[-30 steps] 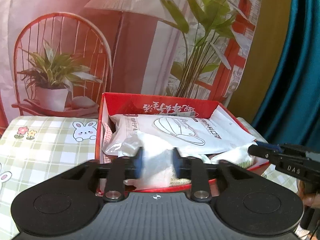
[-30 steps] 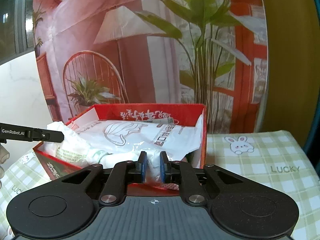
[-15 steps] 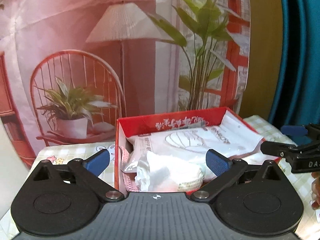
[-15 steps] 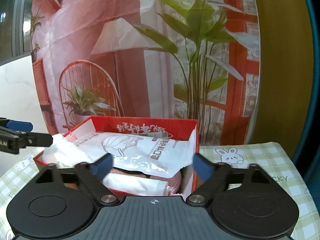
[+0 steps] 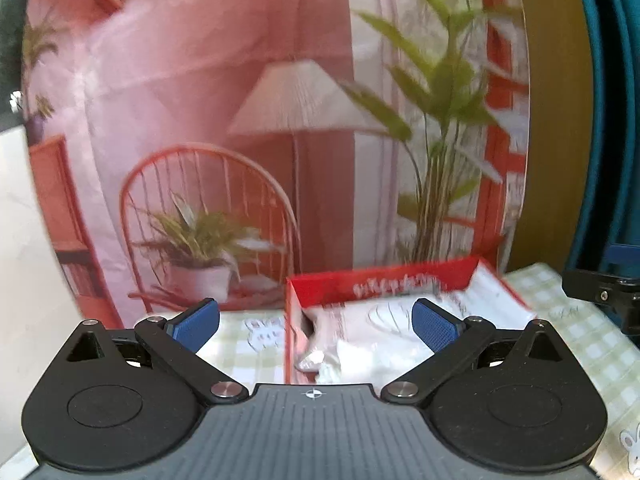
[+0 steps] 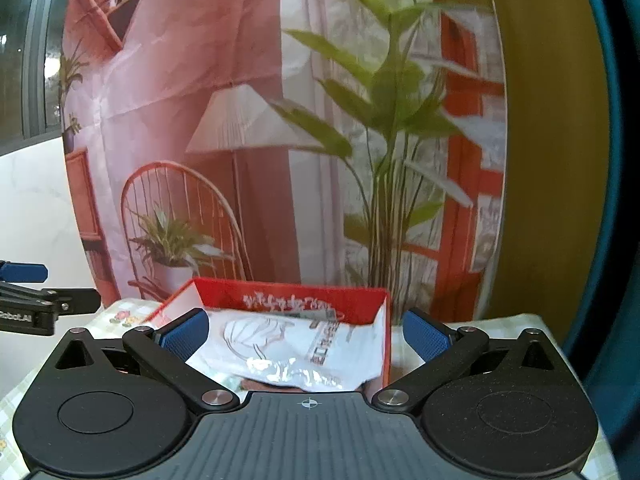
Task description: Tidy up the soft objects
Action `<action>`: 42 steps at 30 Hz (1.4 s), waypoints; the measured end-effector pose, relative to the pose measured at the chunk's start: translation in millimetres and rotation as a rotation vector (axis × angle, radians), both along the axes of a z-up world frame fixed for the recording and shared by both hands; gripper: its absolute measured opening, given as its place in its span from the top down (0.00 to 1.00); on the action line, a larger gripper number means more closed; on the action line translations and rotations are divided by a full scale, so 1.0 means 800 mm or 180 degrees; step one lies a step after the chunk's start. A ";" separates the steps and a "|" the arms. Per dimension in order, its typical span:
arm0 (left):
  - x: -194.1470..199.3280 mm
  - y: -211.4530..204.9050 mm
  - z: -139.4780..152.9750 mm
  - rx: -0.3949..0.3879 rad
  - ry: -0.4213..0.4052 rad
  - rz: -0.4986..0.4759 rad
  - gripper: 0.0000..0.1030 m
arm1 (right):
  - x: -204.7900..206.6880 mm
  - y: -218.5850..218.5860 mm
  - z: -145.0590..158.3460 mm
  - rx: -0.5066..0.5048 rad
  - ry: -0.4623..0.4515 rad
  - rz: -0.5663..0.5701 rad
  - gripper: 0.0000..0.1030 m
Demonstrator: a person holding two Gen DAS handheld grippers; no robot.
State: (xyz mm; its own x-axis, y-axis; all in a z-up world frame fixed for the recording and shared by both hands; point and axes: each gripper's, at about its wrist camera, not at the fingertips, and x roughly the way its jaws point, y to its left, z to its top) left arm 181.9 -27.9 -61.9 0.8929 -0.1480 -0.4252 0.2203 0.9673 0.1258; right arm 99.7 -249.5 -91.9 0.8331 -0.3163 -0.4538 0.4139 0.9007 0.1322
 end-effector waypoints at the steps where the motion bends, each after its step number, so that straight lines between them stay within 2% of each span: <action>1: -0.006 0.001 0.009 0.0036 -0.0048 0.0019 0.00 | -0.002 0.003 0.010 -0.0030 -0.0013 -0.0001 0.00; 4: -0.028 0.000 0.036 0.0172 -0.0180 0.0056 0.00 | -0.009 0.012 0.039 -0.0084 -0.0035 -0.0032 0.00; 11: -0.089 0.012 0.097 0.0015 -0.0424 0.0058 0.00 | -0.040 0.040 0.111 -0.0204 -0.0157 -0.0121 0.00; 17: -0.133 0.020 0.129 -0.0067 -0.0573 0.0081 0.00 | -0.066 0.070 0.153 -0.0324 -0.0157 -0.0089 0.00; 28: -0.172 0.031 0.136 -0.0171 -0.0632 0.0141 0.00 | -0.103 0.101 0.190 -0.0376 -0.0262 -0.0012 0.00; 42: -0.169 0.038 0.127 -0.0220 -0.0541 0.0176 0.00 | -0.104 0.100 0.192 -0.0459 -0.0185 -0.0018 0.00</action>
